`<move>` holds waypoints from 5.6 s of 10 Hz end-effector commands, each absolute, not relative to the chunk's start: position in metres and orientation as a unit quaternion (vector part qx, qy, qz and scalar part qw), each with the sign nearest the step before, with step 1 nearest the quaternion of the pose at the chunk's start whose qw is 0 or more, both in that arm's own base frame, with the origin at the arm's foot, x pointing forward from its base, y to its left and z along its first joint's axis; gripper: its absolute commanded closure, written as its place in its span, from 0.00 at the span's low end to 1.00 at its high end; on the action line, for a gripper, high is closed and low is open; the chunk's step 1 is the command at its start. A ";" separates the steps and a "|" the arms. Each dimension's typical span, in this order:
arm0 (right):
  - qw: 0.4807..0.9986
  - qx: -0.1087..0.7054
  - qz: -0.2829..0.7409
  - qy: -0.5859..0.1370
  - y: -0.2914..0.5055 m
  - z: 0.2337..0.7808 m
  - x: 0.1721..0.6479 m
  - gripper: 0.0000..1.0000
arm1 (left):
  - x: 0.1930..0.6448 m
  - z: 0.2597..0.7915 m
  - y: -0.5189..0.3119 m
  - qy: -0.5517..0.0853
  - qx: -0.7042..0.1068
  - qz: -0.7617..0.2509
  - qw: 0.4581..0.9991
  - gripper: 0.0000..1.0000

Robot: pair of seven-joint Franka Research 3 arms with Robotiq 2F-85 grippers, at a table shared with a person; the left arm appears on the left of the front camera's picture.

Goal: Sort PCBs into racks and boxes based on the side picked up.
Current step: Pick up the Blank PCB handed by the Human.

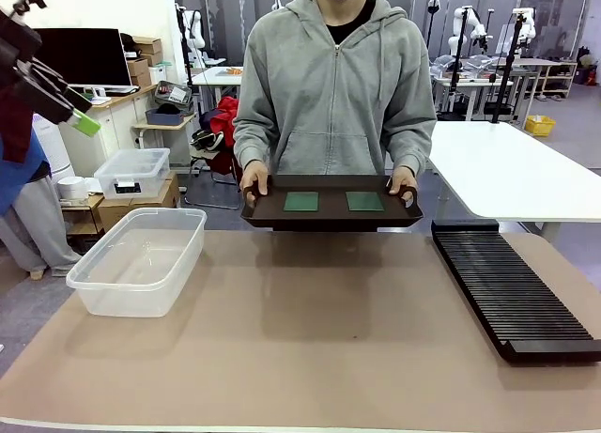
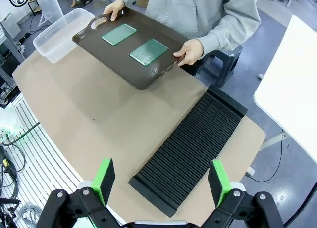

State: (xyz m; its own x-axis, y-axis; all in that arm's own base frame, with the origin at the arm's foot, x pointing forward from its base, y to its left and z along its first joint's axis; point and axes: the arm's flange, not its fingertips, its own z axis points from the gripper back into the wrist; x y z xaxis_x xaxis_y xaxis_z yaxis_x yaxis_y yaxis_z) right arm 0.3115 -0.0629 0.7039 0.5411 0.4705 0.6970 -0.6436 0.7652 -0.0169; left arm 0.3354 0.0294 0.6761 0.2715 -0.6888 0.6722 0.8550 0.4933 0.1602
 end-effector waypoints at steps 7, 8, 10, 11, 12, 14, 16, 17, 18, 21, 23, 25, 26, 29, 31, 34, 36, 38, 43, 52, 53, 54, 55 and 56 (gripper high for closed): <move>0.870 0.122 0.318 -0.358 -0.061 0.703 0.310 0.00 | 0.326 0.690 0.042 -0.369 -0.116 -0.468 0.795 0.00; 0.870 0.122 0.318 -0.358 -0.061 0.703 0.310 0.00 | 0.326 0.692 0.042 -0.372 -0.116 -0.468 0.794 0.00; 0.870 0.122 0.318 -0.358 -0.061 0.703 0.310 0.00 | 0.326 0.693 0.041 -0.389 -0.116 -0.460 0.790 0.00; 0.870 0.122 0.318 -0.358 -0.061 0.703 0.310 0.00 | 0.326 0.697 0.043 -0.362 -0.113 -0.469 0.798 0.00; 0.870 0.122 0.318 -0.358 -0.061 0.703 0.310 0.00 | 0.326 0.697 0.043 -0.362 -0.113 -0.469 0.798 0.00; 0.870 0.122 0.318 -0.358 -0.061 0.703 0.310 0.00 | 0.326 0.697 0.043 -0.362 -0.113 -0.469 0.798 0.00; 0.870 0.122 0.318 -0.358 -0.061 0.703 0.310 0.00 | 0.326 0.697 0.043 -0.362 -0.113 -0.469 0.798 0.00; 0.870 0.122 0.318 -0.358 -0.061 0.703 0.310 0.00 | 0.326 0.697 0.043 -0.362 -0.113 -0.469 0.798 0.00; 0.870 0.122 0.318 -0.358 -0.061 0.703 0.310 0.00 | 0.326 0.697 0.043 -0.362 -0.113 -0.469 0.798 0.00; 0.870 0.122 0.318 -0.358 -0.061 0.703 0.310 0.00 | 0.326 0.697 0.043 -0.362 -0.113 -0.469 0.798 0.00; 0.870 0.122 0.318 -0.358 -0.061 0.703 0.310 0.00 | 0.326 0.697 0.043 -0.362 -0.113 -0.469 0.798 0.00; 0.870 0.122 0.318 -0.358 -0.061 0.703 0.310 0.00 | 0.326 0.697 0.043 -0.362 -0.113 -0.469 0.798 0.00; 0.870 0.122 0.318 -0.358 -0.061 0.703 0.310 0.00 | 0.326 0.697 0.043 -0.362 -0.113 -0.469 0.798 0.00; 0.870 0.122 0.318 -0.358 -0.061 0.703 0.310 0.00 | 0.326 0.697 0.043 -0.362 -0.113 -0.469 0.798 0.00; 0.870 0.122 0.318 -0.358 -0.061 0.703 0.310 0.00 | 0.326 0.697 0.043 -0.362 -0.113 -0.469 0.798 0.00; 0.870 0.122 0.318 -0.358 -0.061 0.703 0.310 0.00 | 0.326 0.697 0.043 -0.362 -0.113 -0.469 0.798 0.00; 0.870 0.122 0.318 -0.358 -0.061 0.703 0.310 0.00 | 0.326 0.697 0.043 -0.362 -0.113 -0.469 0.798 0.00; 0.870 0.122 0.318 -0.358 -0.061 0.703 0.310 0.00 | 0.326 0.697 0.043 -0.362 -0.113 -0.469 0.798 0.00; 0.870 0.122 0.318 -0.358 -0.061 0.703 0.310 0.00 | 0.326 0.697 0.043 -0.362 -0.113 -0.469 0.798 0.00; 0.870 0.122 0.318 -0.358 -0.061 0.703 0.310 0.00 | 0.326 0.697 0.043 -0.362 -0.113 -0.469 0.798 0.00; 0.870 0.122 0.318 -0.358 -0.061 0.703 0.310 0.00 | 0.326 0.697 0.043 -0.362 -0.113 -0.469 0.798 0.00; 0.870 0.122 0.318 -0.358 -0.061 0.703 0.310 0.00 | 0.326 0.697 0.043 -0.362 -0.113 -0.469 0.798 0.00; 0.870 0.122 0.318 -0.358 -0.061 0.703 0.310 0.00 | 0.326 0.697 0.043 -0.362 -0.113 -0.469 0.798 0.00; 0.870 0.122 0.318 -0.358 -0.061 0.703 0.310 0.00 | 0.326 0.698 0.043 -0.365 -0.112 -0.465 0.799 0.00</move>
